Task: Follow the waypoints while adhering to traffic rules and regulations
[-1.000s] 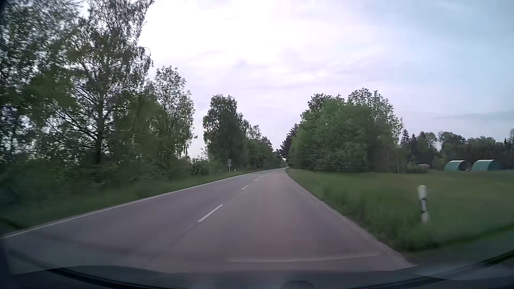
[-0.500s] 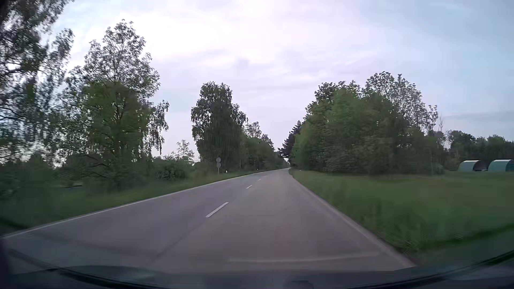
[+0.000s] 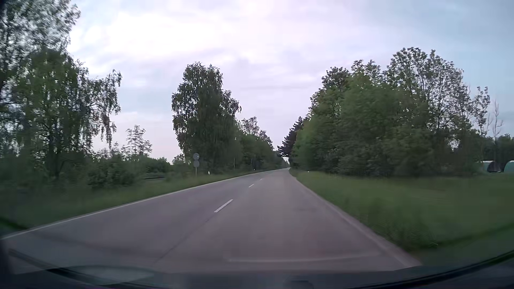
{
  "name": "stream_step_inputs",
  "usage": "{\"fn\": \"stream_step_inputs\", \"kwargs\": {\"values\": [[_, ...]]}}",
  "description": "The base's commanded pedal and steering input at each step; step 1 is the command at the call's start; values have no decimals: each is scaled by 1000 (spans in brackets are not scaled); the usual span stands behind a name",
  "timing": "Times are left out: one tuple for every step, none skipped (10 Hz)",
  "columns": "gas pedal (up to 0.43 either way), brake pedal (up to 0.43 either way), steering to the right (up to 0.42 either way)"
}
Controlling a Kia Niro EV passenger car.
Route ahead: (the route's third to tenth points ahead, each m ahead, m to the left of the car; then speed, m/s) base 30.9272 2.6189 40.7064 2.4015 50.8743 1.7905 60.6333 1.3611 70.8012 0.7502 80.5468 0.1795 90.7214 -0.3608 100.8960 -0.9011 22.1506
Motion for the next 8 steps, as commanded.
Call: {"fn": "stream_step_inputs", "kwargs": {"values": [[189,0,2],[197,0,2],[197,0,3],[197,0,2],[197,0,2],[197,0,3],[197,0,2],[197,0,2]]}}
